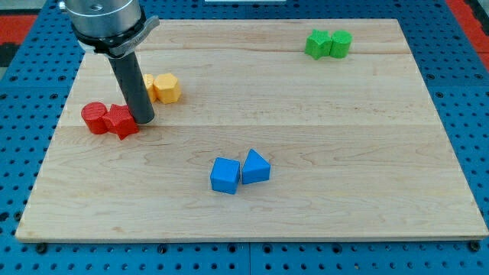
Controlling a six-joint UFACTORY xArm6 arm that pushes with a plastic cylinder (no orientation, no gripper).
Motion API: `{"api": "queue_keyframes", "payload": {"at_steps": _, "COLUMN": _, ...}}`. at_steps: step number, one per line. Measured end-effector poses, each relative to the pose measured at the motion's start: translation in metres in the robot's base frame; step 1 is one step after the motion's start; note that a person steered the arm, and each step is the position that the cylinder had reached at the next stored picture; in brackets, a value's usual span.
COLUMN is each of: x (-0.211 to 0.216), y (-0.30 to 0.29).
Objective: Move your arm to the right side
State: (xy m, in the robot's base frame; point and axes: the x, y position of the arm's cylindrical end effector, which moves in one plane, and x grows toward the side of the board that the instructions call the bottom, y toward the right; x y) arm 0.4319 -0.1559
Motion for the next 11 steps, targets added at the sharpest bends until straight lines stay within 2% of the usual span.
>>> {"api": "queue_keyframes", "payload": {"at_steps": 2, "x": 0.004, "y": 0.01}}
{"api": "queue_keyframes", "payload": {"at_steps": 4, "x": 0.004, "y": 0.112}}
{"api": "queue_keyframes", "payload": {"at_steps": 7, "x": 0.007, "y": 0.142}}
{"api": "queue_keyframes", "payload": {"at_steps": 11, "x": 0.008, "y": 0.233}}
